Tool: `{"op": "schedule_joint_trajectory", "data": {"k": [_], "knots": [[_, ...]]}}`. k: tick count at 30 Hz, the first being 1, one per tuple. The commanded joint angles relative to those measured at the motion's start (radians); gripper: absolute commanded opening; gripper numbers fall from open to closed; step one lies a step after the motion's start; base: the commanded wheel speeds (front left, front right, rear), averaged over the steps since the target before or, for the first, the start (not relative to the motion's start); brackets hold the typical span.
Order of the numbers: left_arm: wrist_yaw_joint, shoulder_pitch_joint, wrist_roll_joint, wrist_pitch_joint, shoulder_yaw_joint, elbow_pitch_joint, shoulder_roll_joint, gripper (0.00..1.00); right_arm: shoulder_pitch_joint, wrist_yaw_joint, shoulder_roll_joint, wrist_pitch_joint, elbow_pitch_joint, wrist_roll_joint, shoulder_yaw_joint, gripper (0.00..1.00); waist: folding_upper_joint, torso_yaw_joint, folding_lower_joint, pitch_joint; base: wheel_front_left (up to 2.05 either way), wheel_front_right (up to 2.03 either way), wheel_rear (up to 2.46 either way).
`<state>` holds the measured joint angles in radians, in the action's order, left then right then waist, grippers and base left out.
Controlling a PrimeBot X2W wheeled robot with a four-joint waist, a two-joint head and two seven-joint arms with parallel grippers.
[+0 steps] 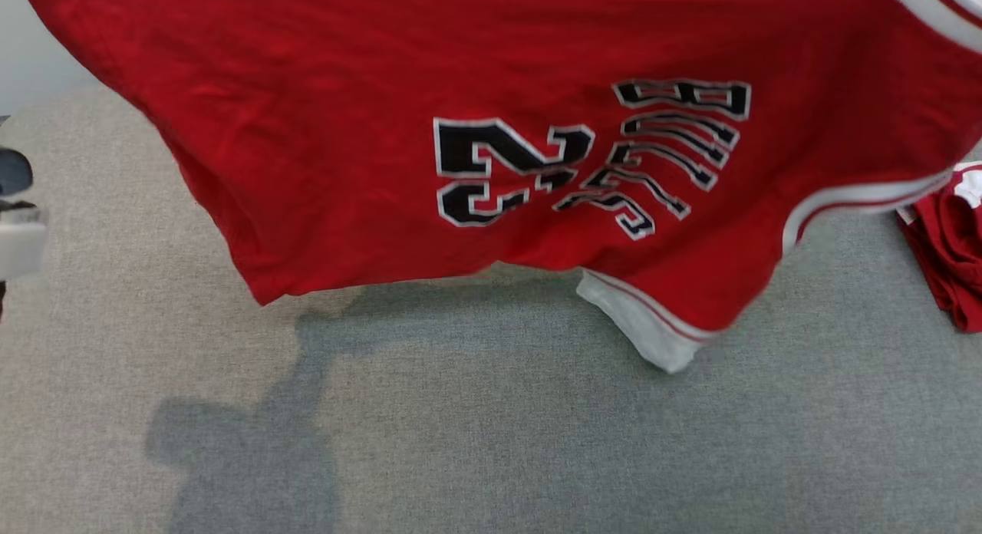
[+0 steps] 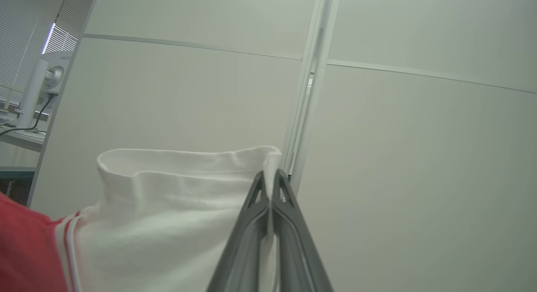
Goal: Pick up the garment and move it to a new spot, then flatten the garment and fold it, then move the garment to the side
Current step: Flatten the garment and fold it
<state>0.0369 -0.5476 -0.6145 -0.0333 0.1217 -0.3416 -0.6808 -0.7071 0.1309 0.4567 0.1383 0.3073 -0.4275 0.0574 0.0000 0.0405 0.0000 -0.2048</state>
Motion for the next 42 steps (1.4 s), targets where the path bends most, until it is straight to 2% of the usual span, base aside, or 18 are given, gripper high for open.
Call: {"op": "schedule_joint_trajectory", "data": {"k": [1, 6, 9, 13, 17, 24, 29, 33, 36, 42], "knots": [[-0.009, -0.042, -0.003, -0.015, 0.005, -0.002, -0.005, 0.00, -0.029, 0.000, 0.004, 0.019, -0.004, -0.013, -0.014, 0.00, 0.0000, -0.002, 0.0000, -0.011, 0.00, 0.00, 0.00], [-0.032, -0.132, -0.019, -0.028, 0.031, 0.041, 0.012, 0.00, -0.091, 0.000, 0.004, 0.040, -0.046, -0.034, -0.060, 0.00, 0.0000, -0.005, 0.0000, -0.038, 0.00, 0.00, 0.00], [-0.057, -0.232, -0.014, -0.033, 0.063, 0.118, 0.031, 0.00, -0.171, 0.000, 0.010, 0.046, -0.125, -0.051, -0.095, 0.00, 0.0000, -0.005, 0.0000, -0.070, 0.00, 0.00, 0.00], [-0.097, -0.410, 0.000, -0.025, 0.116, 0.279, 0.081, 0.00, -0.336, 0.000, 0.024, 0.023, -0.274, -0.054, -0.177, 0.00, 0.0000, -0.003, 0.0000, -0.120, 0.00, 0.00, 0.00], [-0.134, -0.600, 0.048, 0.040, 0.169, 0.479, 0.124, 0.00, -0.540, 0.000, 0.010, -0.043, -0.457, -0.063, -0.256, 0.00, 0.0000, -0.003, 0.0000, -0.162, 0.00, 0.00, 0.00], [-0.157, -0.848, 0.088, 0.140, 0.227, 0.835, 0.185, 0.00, -0.838, 0.000, -0.103, -0.196, -0.836, -0.062, -0.281, 0.00, 0.0000, -0.015, 0.0000, -0.202, 0.00, 0.00, 0.00], [-0.164, -0.956, 0.080, 0.195, 0.248, 1.014, 0.221, 0.00, -0.958, 0.000, -0.179, -0.286, -1.050, -0.042, -0.293, 0.00, 0.0000, -0.026, 0.0000, -0.223, 0.00, 0.00, 0.00], [-0.166, -0.966, 0.036, 0.208, 0.276, 1.112, 0.256, 0.00, -0.981, 0.000, -0.213, -0.299, -1.152, -0.076, -0.339, 0.00, 0.0000, -0.028, 0.0000, -0.242, 0.00, 0.00, 0.00], [-0.167, -0.906, -0.033, 0.192, 0.329, 1.147, 0.279, 0.00, -0.924, 0.000, -0.213, -0.280, -1.191, -0.122, -0.391, 0.00, 0.0000, -0.027, 0.0000, -0.257, 0.00, 0.00, 0.00], [-0.167, -0.711, -0.200, 0.235, 0.403, 1.137, 0.308, 0.00, -0.710, 0.000, -0.165, -0.259, -1.137, -0.262, -0.490, 0.00, 0.0000, -0.005, 0.0000, -0.267, 0.00, 0.00, 0.00]]}}
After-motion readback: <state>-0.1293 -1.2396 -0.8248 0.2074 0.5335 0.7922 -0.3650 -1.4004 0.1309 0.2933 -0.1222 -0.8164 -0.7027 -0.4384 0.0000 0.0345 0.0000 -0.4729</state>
